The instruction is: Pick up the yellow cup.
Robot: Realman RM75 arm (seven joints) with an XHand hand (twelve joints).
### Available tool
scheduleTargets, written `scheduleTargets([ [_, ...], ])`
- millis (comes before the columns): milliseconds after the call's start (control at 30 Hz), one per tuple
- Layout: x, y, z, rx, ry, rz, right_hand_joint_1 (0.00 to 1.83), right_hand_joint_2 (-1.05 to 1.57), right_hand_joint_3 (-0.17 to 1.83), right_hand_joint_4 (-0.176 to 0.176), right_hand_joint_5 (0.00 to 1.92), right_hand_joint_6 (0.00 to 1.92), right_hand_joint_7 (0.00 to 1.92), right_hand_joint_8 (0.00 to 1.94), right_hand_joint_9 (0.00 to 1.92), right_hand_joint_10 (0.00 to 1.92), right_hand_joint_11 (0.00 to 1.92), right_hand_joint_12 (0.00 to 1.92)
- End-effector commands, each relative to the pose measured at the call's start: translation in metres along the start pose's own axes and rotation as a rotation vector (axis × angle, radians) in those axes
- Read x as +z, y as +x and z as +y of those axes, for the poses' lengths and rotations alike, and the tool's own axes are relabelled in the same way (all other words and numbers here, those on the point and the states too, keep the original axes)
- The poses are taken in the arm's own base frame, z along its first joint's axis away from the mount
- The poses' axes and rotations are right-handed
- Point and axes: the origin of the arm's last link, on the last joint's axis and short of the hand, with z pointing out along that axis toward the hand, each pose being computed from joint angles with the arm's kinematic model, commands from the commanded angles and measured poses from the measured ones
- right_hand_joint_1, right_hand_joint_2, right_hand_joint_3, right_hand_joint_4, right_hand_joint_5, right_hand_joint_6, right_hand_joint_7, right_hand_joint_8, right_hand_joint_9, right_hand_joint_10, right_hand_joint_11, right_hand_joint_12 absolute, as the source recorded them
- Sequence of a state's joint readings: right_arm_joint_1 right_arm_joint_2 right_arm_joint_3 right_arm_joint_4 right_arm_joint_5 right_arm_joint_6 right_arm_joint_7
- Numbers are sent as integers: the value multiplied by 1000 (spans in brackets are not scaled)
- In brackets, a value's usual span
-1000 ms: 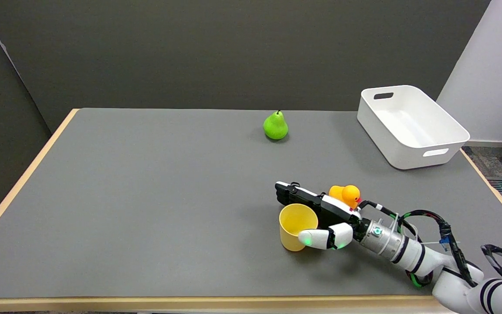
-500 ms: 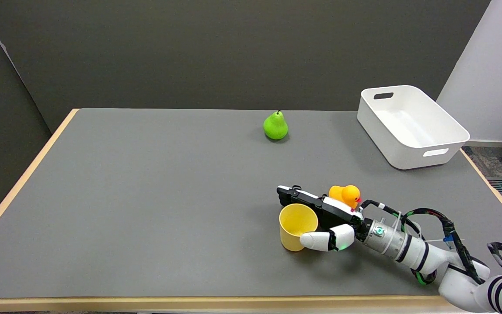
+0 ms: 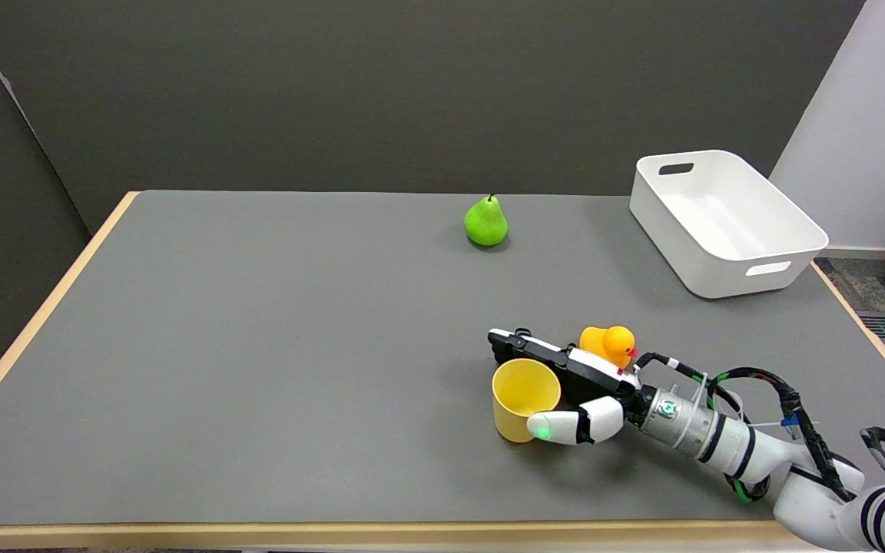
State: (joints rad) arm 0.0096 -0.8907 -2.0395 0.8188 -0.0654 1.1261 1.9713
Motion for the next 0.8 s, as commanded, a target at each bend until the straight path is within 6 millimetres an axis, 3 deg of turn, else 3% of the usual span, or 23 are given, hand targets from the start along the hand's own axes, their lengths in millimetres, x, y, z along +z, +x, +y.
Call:
scheduleTargets([
  [33, 2, 1, 0, -19, 19, 48, 848, 656, 692, -176, -1, 61, -1, -1, -1, -1, -1, -1],
  [200, -1, 2, -1, -19, 32, 111, 866, 660, 906, -176, 18, 180, -1, 81, -1, -1, -1, -1],
  [300, -5, 3, 0, -26, 39, 168, 929, 737, 955, -176, 68, 389, 64, 318, 4, 165, -1, 410],
  [367, -7, 4, 0, -29, 40, 205, 996, 784, 936, -176, 146, 468, 222, 425, 58, 586, -1, 796],
  [433, -9, 4, 1, -29, 37, 235, 1026, 807, 922, -176, 176, 606, 271, 496, 124, 658, -1, 924],
  [500, -11, 5, 1, -27, 36, 261, 1059, 827, 946, -176, 217, 798, 365, 885, 276, 808, -1, 1202],
  [567, -13, 5, 1, -23, 36, 276, 1077, 850, 919, -176, 237, 888, 366, 1053, 336, 937, 25, 1333],
  [633, -14, 5, 2, -25, 30, 288, 1227, 1166, 373, -176, 262, 1039, 512, 1603, 396, 1132, 62, 1411],
  [667, -14, 6, 2, -24, 30, 291, 1254, 1220, 279, -176, 268, 1072, 540, 1696, 412, 1174, 79, 1445],
  [800, -14, 7, 2, -23, 31, 300, 1267, 1182, 315, -176, 309, 1153, 578, 1661, 475, 1270, 176, 1689],
])
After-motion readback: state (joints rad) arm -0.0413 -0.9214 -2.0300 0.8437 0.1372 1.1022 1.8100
